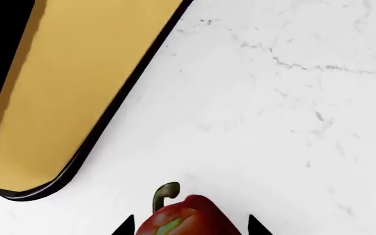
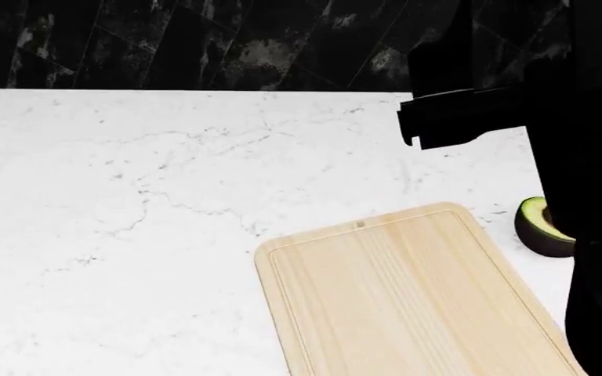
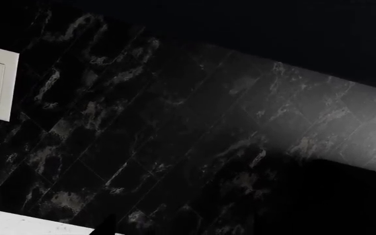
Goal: Place the avocado, onion, tomato and bell pepper on the cutting board.
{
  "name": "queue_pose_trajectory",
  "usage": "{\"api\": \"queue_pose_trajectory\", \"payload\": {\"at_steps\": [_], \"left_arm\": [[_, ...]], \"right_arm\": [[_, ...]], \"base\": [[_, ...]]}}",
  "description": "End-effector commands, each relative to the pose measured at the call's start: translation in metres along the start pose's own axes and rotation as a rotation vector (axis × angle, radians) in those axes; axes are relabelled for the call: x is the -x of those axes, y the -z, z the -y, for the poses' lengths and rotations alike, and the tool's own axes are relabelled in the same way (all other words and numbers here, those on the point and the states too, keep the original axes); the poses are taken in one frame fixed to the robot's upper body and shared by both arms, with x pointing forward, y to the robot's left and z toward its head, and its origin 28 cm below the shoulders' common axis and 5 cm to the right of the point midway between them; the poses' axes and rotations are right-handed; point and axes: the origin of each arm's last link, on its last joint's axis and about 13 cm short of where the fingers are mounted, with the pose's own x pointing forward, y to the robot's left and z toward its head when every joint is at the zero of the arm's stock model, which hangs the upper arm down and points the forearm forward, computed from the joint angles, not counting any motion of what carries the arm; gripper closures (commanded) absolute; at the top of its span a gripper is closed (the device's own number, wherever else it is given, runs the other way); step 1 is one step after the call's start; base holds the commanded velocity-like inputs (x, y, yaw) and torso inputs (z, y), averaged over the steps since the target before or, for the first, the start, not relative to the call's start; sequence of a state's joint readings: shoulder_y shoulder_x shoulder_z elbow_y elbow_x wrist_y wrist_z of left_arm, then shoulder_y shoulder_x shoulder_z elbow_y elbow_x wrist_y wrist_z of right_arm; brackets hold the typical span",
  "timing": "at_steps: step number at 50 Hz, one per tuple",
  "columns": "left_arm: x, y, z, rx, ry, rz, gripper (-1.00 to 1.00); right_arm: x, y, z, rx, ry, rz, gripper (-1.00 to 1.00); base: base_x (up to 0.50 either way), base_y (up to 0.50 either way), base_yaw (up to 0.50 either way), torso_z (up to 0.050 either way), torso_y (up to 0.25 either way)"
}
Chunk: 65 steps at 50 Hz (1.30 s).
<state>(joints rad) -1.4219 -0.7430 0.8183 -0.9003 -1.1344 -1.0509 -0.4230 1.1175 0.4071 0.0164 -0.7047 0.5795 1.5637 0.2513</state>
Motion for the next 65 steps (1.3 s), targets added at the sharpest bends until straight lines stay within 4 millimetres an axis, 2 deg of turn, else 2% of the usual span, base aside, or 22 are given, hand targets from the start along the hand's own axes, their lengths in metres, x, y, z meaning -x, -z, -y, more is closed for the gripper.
{"api": "queue_pose_trajectory", "payload": {"at_steps": [1, 6, 9, 14, 21, 24, 31, 36, 40, 51, 58, 65], "left_arm": [[0.006, 0.009, 0.008, -0.065, 0.037, -0.033, 1.0], [0.03, 0.001, 0.02, -0.106, 0.128, 0.024, 1.0], [0.055, -0.012, 0.033, -0.159, 0.216, 0.083, 1.0], [0.082, -0.023, 0.048, -0.236, 0.3, 0.138, 1.0], [0.108, -0.032, 0.065, -0.325, 0.408, 0.189, 1.0], [0.123, -0.035, 0.077, -0.387, 0.485, 0.215, 1.0], [0.145, -0.032, 0.104, -0.497, 0.636, 0.239, 1.0], [0.154, -0.038, 0.118, -0.535, 0.686, 0.258, 1.0], [0.163, -0.037, 0.137, -0.578, 0.775, 0.274, 1.0], [0.159, -0.029, 0.179, -0.675, 0.861, 0.264, 1.0], [0.165, -0.03, 0.207, -0.695, 0.954, 0.277, 1.0], [0.166, -0.021, 0.225, -0.742, 1.03, 0.223, 1.0]], "right_arm": [[0.0, -0.002, -0.001, -0.028, -0.021, 0.016, -1.0], [-0.001, -0.006, 0.001, -0.025, -0.018, 0.022, -1.0], [-0.001, -0.01, 0.003, -0.023, -0.007, 0.031, -1.0], [-0.001, -0.014, 0.007, -0.025, 0.013, 0.041, -1.0], [0.002, -0.015, 0.012, -0.028, 0.037, 0.047, -1.0], [0.003, -0.016, 0.013, -0.027, 0.042, 0.051, -1.0], [0.004, -0.018, 0.013, -0.027, 0.043, 0.057, -1.0], [0.004, -0.017, 0.011, -0.028, 0.036, 0.056, -1.0], [0.005, -0.016, 0.011, -0.03, 0.035, 0.055, -1.0], [0.006, -0.016, 0.01, -0.032, 0.032, 0.059, -1.0], [0.01, -0.016, 0.01, -0.035, 0.032, 0.055, -1.0], [0.012, -0.015, 0.011, -0.03, 0.037, 0.051, -1.0]], "base": [[0.0, 0.0, 0.0, 0.0, 0.0], [0.0, 0.0, 0.0, 0.0, 0.0], [0.0, 0.0, 0.0, 0.0, 0.0], [0.0, 0.0, 0.0, 0.0, 0.0], [0.0, 0.0, 0.0, 0.0, 0.0], [0.0, 0.0, 0.0, 0.0, 0.0], [0.0, 0.0, 0.0, 0.0, 0.0], [0.0, 0.0, 0.0, 0.0, 0.0], [0.0, 0.0, 0.0, 0.0, 0.0], [0.0, 0.0, 0.0, 0.0, 0.0], [0.0, 0.0, 0.0, 0.0, 0.0], [0.0, 0.0, 0.0, 0.0, 0.0]]}}
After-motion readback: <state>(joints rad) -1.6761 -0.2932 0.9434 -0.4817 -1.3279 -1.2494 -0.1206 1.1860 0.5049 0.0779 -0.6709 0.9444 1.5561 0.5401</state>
